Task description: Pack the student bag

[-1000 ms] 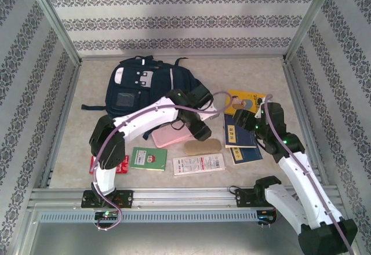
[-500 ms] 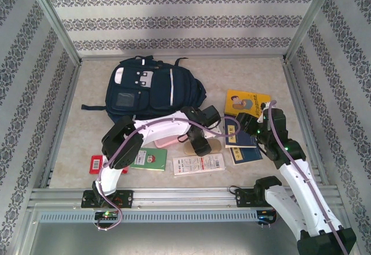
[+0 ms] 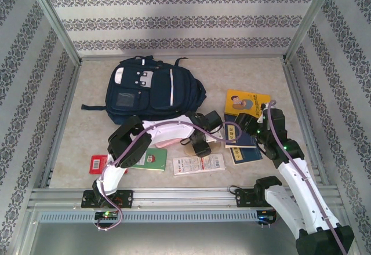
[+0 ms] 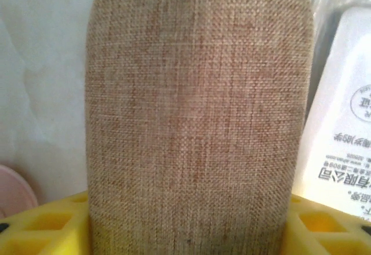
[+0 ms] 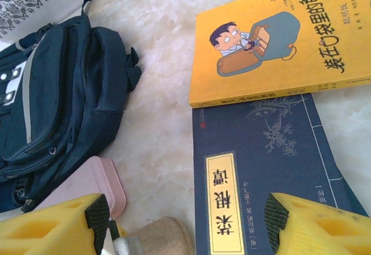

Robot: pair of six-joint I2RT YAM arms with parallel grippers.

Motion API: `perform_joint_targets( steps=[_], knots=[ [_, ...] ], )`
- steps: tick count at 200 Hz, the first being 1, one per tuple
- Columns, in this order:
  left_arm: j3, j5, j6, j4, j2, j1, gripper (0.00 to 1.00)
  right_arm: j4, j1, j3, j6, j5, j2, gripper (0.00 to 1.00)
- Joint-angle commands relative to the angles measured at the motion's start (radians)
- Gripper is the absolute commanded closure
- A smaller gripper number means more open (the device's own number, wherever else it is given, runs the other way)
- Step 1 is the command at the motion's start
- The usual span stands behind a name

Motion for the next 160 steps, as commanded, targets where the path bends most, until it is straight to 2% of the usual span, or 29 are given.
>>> perform_joint_targets(
  steps=[1,13,33,68,88,106,143,160],
  knots=[
    [-0.020,-0.037,0.039,0.035,-0.016,-0.014,0.63,-0.004,-0.006,0.000,0.003,0.002,-0.027,0.28],
    [-0.040,-0.056,0.050,0.053,-0.055,-0.013,0.72,-0.016,-0.007,0.005,0.005,0.015,-0.037,0.29],
    [-0.069,-0.090,0.061,0.086,-0.135,-0.006,0.77,-0.029,-0.006,0.010,0.014,0.035,-0.048,0.29],
    [-0.086,-0.117,0.043,0.118,-0.276,0.015,0.78,-0.057,-0.014,0.034,0.057,0.060,-0.068,0.28],
    [-0.110,-0.116,0.026,0.146,-0.353,0.018,0.78,-0.045,-0.024,0.043,0.090,0.004,-0.065,0.27],
    [-0.134,-0.108,0.015,0.163,-0.406,0.017,0.77,0.019,-0.027,0.043,0.119,-0.148,-0.021,0.27],
    [-0.186,-0.119,0.057,0.167,-0.484,0.018,0.77,0.176,-0.014,0.045,0.229,-0.648,0.132,0.25],
    [-0.219,-0.119,0.080,0.192,-0.526,0.018,0.77,0.162,0.003,0.067,0.222,-0.750,0.166,0.24]
  ],
)
